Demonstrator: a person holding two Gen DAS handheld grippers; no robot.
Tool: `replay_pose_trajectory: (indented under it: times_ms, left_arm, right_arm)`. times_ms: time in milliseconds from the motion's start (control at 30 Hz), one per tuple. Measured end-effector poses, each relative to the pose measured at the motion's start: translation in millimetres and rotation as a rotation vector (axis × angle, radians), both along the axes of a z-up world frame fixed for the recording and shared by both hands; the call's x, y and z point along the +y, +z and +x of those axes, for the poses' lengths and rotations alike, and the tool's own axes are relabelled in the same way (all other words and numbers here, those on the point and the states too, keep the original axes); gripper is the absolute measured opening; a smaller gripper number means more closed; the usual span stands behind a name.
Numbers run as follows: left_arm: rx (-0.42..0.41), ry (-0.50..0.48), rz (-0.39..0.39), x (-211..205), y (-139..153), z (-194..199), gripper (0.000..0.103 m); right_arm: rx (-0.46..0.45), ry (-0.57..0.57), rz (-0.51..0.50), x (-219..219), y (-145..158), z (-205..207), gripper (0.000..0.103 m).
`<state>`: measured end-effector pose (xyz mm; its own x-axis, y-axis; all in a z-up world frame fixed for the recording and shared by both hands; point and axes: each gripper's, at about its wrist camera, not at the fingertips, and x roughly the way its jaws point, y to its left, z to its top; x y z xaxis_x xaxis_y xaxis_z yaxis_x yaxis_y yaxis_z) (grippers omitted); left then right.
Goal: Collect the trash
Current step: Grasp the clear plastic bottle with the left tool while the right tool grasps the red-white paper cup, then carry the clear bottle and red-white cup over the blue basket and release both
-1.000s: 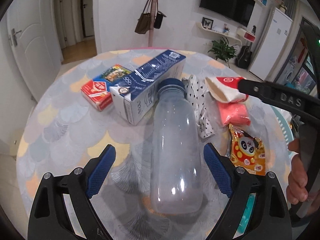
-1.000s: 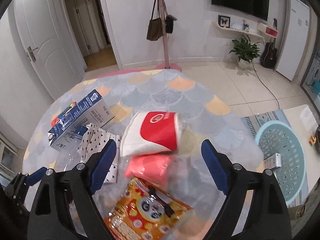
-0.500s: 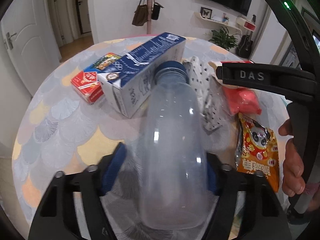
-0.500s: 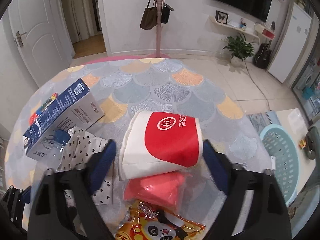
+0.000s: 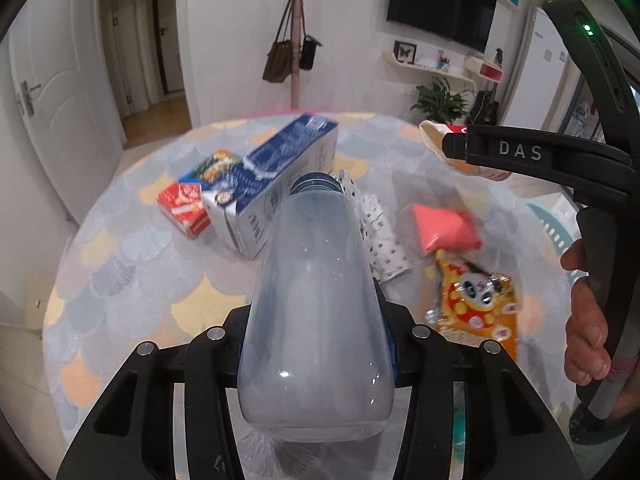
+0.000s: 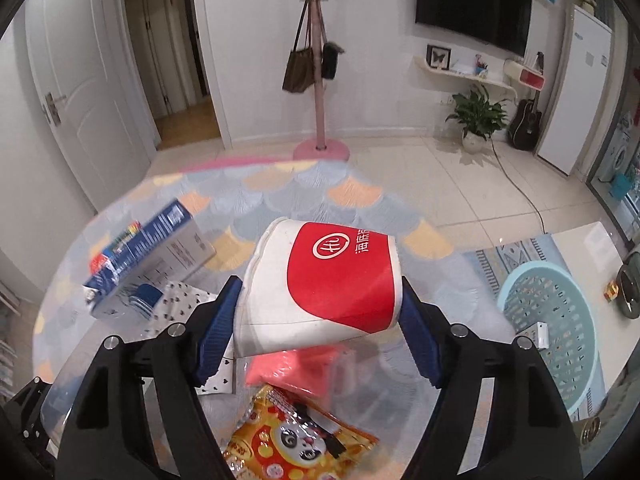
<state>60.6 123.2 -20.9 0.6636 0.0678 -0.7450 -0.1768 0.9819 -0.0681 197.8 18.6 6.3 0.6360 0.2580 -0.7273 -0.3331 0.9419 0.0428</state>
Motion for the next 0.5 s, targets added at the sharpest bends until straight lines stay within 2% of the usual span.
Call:
replay_pose_trajectory:
  times_ms: [300,500]
  left_arm:
    - [-0.097,-0.063,0.042,-42,41,-3,0.045]
    - [-0.142,-0.129,0.064,-74,58,-1,0.045]
  right_arm:
    - [-0.093,-0.073,0.055,-50,34,-18,0.072]
    - [-0.134,-0.137,0.080,-92,50,-20,0.072]
